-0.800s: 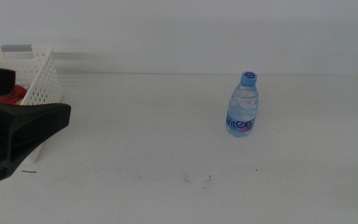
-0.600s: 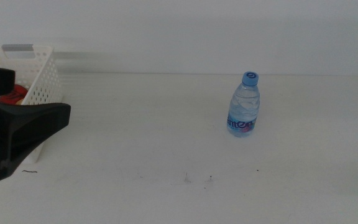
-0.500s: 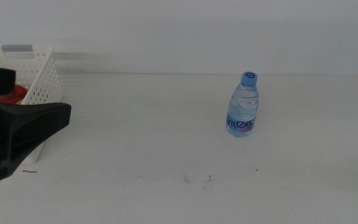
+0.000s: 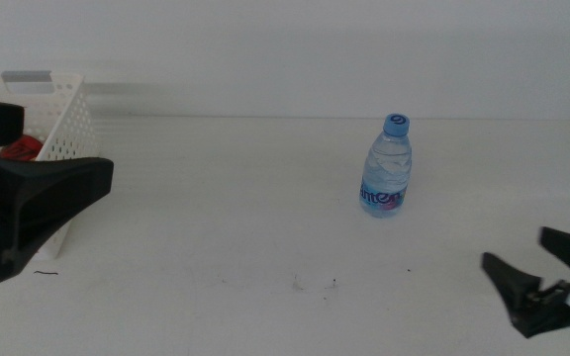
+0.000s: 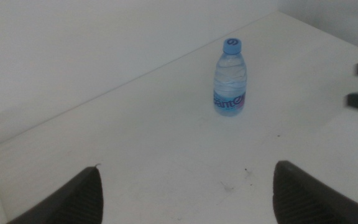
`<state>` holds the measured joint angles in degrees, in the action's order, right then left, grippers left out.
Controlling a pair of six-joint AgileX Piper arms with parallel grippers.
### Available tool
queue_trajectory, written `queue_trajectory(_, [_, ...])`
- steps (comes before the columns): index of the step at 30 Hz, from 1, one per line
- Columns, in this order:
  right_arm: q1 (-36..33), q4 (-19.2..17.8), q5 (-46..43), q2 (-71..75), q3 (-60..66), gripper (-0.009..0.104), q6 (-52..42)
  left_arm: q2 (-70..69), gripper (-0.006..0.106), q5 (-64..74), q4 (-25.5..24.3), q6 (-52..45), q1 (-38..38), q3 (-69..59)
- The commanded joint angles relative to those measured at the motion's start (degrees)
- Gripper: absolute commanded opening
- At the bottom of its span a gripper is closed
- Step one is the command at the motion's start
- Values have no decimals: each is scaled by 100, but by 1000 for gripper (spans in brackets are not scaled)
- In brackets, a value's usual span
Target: Use arms to grab the bottles and put them into the dustbin to the left of the table.
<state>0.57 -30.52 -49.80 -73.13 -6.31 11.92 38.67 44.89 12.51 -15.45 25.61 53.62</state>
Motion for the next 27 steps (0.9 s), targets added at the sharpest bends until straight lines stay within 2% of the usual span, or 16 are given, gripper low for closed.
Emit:
queue_trajectory(1, [43, -495, -250, -649, -320, 83, -221, -15, 94, -90, -5, 37, 17, -12])
queue_trajectory(3, [43, -824, -428, -1162, -606, 83, -234, -15, 94, -121, -5, 37, 17, -12])
queue_trajectory(5, [-57, -794, -651, -1567, -844, 83, -165, -15, 94, -149, -68, 37, 17, -12])
queue_trajectory(10, [-724, -167, -723, -2109, -1298, 83, -96, -15, 94, -203, -116, 37, 17, -12])
queue_trajectory(16, [-1201, 194, -723, -2815, -1996, 83, -135, -15, 94, -215, -116, 37, 17, -12])
queue_trajectory(22, [-1256, 388, -697, -3619, -2756, 83, -316, -15, 94, -227, -116, 37, 17, -12])
queue_trajectory(27, [-1256, 1169, -708, -4237, -3317, 83, -316, -15, 94, -227, -116, 37, 17, -12])
